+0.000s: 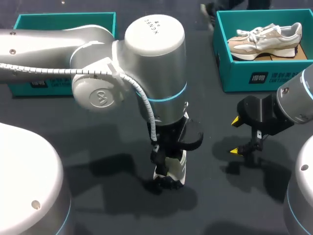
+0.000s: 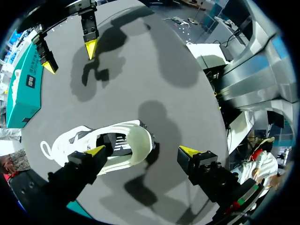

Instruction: Take the shoe out of the shoebox, open the shoe tongue, remove and reinsert the insole, then place the shoe into the shoebox

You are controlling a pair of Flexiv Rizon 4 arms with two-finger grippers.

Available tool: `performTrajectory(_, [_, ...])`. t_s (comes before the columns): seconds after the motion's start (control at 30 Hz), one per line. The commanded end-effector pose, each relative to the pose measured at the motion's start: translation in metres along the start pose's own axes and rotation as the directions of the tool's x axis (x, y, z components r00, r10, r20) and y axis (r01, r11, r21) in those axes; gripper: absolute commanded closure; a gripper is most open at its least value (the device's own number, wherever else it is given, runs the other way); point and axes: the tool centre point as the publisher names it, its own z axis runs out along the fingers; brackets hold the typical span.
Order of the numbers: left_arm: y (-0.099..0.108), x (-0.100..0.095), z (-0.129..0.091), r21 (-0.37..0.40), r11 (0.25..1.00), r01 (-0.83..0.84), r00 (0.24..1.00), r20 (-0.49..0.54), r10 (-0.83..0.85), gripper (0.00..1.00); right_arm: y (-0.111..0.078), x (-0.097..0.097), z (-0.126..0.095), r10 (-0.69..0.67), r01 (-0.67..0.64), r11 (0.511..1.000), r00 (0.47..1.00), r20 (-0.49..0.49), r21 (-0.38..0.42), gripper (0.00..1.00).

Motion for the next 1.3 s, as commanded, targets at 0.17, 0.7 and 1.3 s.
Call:
performTrajectory(0.17, [-0.003,0.002,0.028,-0.01,0.999,0.054,0.998,0.029,-0.053,0.0,0.0,0.002,0.0,-0.001,0.001,1.0,1.0,0.003,0.001,0.0])
performTrajectory(0.7, [-0.004,0.011,0.065,-0.021,0.992,0.123,0.992,0.038,-0.123,0.05,0.0,0.002,0.0,-0.001,0.001,1.0,1.0,0.003,0.001,0.0])
performTrajectory(1.3, [0.006,0.017,0.079,-0.029,0.983,0.18,0.983,0.051,-0.179,0.4,0.0,0.002,0.0,-0.001,0.001,1.0,1.0,0.003,0.001,0.0])
